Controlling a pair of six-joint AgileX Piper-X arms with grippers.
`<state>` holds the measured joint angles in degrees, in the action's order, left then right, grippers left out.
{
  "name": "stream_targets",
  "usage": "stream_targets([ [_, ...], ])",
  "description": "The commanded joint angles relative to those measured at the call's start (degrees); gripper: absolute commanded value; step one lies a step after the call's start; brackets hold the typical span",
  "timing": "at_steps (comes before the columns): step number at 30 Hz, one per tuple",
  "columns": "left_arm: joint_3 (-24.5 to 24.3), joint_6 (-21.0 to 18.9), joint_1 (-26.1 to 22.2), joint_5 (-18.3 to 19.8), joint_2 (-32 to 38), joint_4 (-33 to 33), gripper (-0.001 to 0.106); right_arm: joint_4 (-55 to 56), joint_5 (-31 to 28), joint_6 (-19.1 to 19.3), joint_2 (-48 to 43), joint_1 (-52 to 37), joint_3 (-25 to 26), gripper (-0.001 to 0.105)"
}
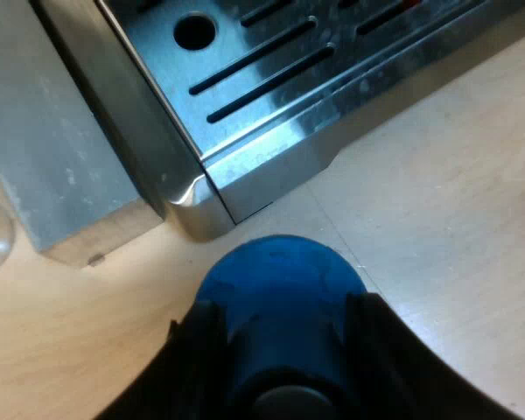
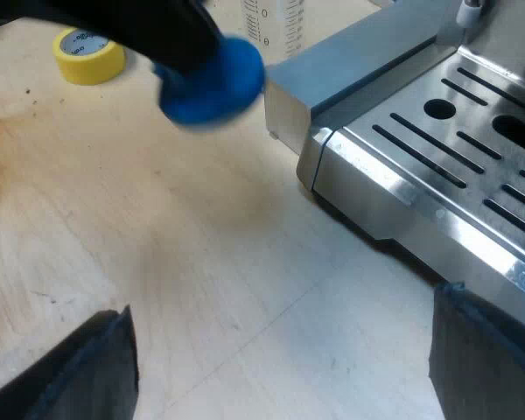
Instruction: Grind coffee beans and then tamp
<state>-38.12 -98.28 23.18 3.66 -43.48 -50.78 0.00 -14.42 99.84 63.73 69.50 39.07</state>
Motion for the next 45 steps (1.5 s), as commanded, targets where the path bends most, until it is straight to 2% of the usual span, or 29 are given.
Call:
stream_targets([
  [1, -0.22, -0.73, 0.17, 0.14, 2.73, -1.84, 0.0, -0.68, 0.02, 0.3, -0.14, 0.03, 0.12, 0.07],
  [5, -0.22, -0.86, 0.17, 2.35, 9.11, -5.11, 0.0, -0.68, 0.02, 0.3, -0.14, 0.03, 0.12, 0.07],
  [10, -0.22, -0.86, 0.45, 2.83, 14.21, -8.15, 0.0, -0.68, 0.02, 0.3, -0.14, 0.03, 0.12, 0.07],
  [13, -0.22, -0.86, 0.45, 5.07, 16.48, -9.07, 0.0, -0.68, 0.02, 0.3, -0.14, 0.03, 0.12, 0.07],
  [15, -0.22, -1.12, 0.7, 8.36, 17.29, -8.94, 0.0, 0.0, 0.02, 0.3, -0.31, 0.03, 0.12, 0.07],
  [20, -0.22, -2.25, 3.53, 9.5, 17.31, -8.93, 0.0, 6.62, 0.02, 0.3, -2.02, 0.03, 0.12, 0.07],
  [23, -0.22, -2.25, 7.01, 9.94, 17.31, -8.62, 0.0, 10.81, 0.02, -1.05, -3.75, 0.03, 0.12, 0.07],
  [24, -0.22, -2.25, 9.58, 10.09, 17.19, -7.85, 0.0, 14.76, 0.02, -2.42, -5.92, 0.03, 0.12, 0.07],
  [30, -0.22, -2.25, 13.83, 10.84, 17.19, -5.0, 0.0, 21.97, 0.02, -2.42, -10.92, 0.03, -0.11, 0.07],
  [33, -0.22, -2.25, 14.26, 11.2, 17.19, -4.56, 0.0, 23.22, 0.02, -2.42, -15.38, 0.03, -2.74, 0.07],
  [37, -0.39, -2.25, 17.24, 11.95, 12.48, -3.49, 0.0, 23.22, -2.5, -4.1, -19.23, 0.03, -6.61, 0.07],
  [40, -0.57, -2.25, 19.19, 13.97, 10.3, -0.91, 0.0, 23.22, -3.43, -4.09, -21.63, 0.03, -8.98, 0.07],
  [45, -1.67, -2.37, 21.94, 13.97, 5.51, 0.83, 0.0, 22.99, -3.42, -4.09, -24.1, 0.03, -12.1, 0.07],
])
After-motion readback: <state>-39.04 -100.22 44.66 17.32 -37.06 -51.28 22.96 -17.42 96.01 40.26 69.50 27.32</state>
